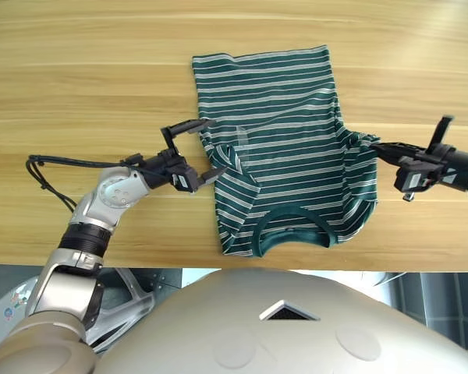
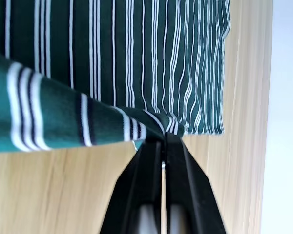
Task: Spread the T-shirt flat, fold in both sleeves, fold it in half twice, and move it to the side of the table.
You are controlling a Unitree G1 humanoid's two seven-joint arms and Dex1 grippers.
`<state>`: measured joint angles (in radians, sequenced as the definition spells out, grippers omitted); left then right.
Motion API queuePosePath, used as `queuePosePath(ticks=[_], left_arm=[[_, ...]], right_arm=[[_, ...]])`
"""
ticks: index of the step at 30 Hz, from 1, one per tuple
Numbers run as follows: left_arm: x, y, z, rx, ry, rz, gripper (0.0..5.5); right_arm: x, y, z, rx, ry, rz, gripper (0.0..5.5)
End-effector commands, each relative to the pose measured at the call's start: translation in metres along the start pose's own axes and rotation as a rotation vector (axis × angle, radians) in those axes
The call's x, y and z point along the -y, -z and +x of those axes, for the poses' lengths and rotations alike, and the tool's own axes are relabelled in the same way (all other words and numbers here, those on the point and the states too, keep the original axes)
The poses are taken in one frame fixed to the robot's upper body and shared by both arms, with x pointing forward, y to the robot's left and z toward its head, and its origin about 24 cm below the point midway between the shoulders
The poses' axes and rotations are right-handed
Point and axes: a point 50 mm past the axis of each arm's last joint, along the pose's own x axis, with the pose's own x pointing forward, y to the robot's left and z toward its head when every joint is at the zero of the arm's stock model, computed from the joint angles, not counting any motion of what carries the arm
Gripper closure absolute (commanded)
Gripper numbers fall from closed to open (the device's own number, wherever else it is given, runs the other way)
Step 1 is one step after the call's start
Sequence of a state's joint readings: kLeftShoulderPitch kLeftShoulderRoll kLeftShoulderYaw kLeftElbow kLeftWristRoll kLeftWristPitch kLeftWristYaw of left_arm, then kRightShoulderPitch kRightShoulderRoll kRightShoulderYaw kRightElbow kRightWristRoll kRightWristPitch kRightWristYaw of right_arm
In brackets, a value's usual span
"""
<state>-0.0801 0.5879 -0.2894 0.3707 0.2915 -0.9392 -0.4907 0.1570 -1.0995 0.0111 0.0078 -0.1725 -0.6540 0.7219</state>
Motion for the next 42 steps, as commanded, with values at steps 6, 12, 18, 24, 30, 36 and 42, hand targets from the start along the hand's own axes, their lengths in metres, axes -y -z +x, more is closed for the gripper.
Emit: queuePosePath(ticks=[6, 12, 18, 24, 30, 36, 42], left_arm=[[-0.003, 0.001, 0.007, 0.009, 0.011, 0.022, 0.1], [-0.002, 0.001, 0.01, 0.015, 0.014, 0.023, 0.1], [-0.003, 0.0, 0.011, 0.023, 0.017, 0.027, 0.1], [-0.003, -0.001, 0.012, 0.028, 0.021, 0.027, 0.1], [-0.003, -0.002, 0.012, 0.031, 0.027, 0.026, 0.1], [-0.003, -0.002, 0.012, 0.032, 0.028, 0.025, 0.1], [-0.004, -0.001, 0.012, 0.03, 0.028, 0.023, 0.1]], right_arm=[[0.003, -0.025, 0.027, 0.118, -0.088, -0.102, 5.47], [0.009, -0.035, 0.042, 0.155, -0.137, -0.158, 5.47], [0.017, -0.045, 0.059, 0.183, -0.178, -0.205, 5.47], [0.019, -0.051, 0.074, 0.199, -0.201, -0.23, 5.47], [0.012, -0.054, 0.082, 0.205, -0.257, -0.236, 5.47], [0.005, -0.049, 0.084, 0.175, -0.31, -0.206, 5.13], [0.003, -0.047, 0.086, 0.147, -0.332, -0.201, 4.09]])
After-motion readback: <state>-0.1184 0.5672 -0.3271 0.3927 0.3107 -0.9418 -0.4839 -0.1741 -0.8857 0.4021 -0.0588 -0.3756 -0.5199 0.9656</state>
